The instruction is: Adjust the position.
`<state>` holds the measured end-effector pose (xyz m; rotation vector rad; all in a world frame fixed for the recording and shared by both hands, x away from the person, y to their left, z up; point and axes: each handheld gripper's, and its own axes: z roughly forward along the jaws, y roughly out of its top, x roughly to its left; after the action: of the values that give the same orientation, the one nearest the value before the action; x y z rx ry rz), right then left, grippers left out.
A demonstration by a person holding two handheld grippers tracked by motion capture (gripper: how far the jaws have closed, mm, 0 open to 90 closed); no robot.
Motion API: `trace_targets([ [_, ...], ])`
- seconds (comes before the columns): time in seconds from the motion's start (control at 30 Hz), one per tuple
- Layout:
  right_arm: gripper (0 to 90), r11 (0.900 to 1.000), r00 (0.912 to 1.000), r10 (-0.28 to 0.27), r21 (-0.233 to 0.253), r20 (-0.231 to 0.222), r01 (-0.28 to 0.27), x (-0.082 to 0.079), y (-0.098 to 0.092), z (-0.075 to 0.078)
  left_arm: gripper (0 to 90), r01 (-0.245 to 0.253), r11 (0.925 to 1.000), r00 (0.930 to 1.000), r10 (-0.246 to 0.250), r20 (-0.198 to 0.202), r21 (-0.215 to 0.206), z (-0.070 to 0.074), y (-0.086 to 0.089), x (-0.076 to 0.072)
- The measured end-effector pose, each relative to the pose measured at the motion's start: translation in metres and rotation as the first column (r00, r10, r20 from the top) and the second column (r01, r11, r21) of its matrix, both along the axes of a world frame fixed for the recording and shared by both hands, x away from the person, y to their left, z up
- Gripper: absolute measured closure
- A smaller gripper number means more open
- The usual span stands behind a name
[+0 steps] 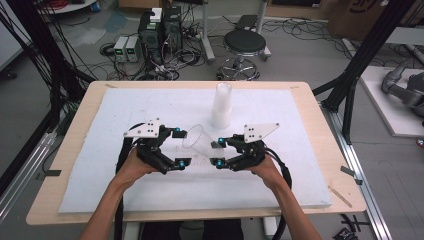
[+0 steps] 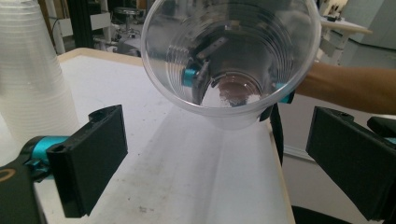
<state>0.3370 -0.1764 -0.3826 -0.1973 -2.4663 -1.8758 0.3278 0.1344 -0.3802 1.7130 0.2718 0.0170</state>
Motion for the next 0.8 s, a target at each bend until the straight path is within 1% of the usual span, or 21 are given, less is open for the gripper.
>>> trace_targets([
  [0.1, 44.1, 1.0, 0.9999, -0.001, 0.014, 0.011, 0.001, 0.0, 0.0, -0.001, 5.3, 0.007, 0.9998, 1.0, -0.007, -0.001, -0.019, 0.0, -0.004, 0.001],
  [0.17, 44.1, 1.0, 1.0, 0.004, 0.005, 0.001, -0.004, 0.0, 0.001, -0.001, 5.3, 0.006, 0.9996, 1.0, -0.006, -0.003, -0.027, 0.0, -0.007, 0.001],
  [0.3, 44.0, 1.0, 1.0, 0.002, 0.009, 0.008, -0.002, 0.0, 0.002, -0.002, 5.3, 0.014, 0.9989, 0.9998, -0.014, -0.01, -0.044, -0.001, -0.013, 0.002],
  [0.4, 44.0, 1.0, 1.0, 0.007, 0.01, 0.002, -0.007, 0.0, 0.002, -0.002, 5.3, 0.016, 0.9979, 0.9997, -0.017, -0.015, -0.063, -0.001, -0.018, 0.003],
  [0.5, 44.0, 1.0, 0.9999, 0.008, 0.01, 0.006, -0.008, 0.001, 0.002, -0.002, 5.3, 0.017, 0.9959, 0.9996, -0.019, -0.018, -0.089, -0.001, -0.023, 0.005],
  [0.63, 44.0, 1.0, 0.9999, 0.012, 0.017, 0.006, -0.012, 0.0, 0.002, -0.002, 5.3, 0.024, 0.9952, 0.9995, -0.026, -0.017, -0.095, -0.001, -0.03, 0.006],
  [0.77, 44.0, 1.0, 0.9997, 0.02, 0.011, 0.012, -0.02, 0.0, 0.003, -0.002, 5.4, 0.033, 0.9939, 0.9992, -0.035, -0.018, -0.105, 0.0, -0.03, 0.006],
  [0.8, 44.0, 1.0, 0.9997, 0.021, 0.011, 0.01, -0.021, 0.0, 0.003, -0.002, 6.8, 0.035, 0.9936, 0.9992, -0.037, -0.017, -0.107, 0.0, -0.03, 0.007],
])
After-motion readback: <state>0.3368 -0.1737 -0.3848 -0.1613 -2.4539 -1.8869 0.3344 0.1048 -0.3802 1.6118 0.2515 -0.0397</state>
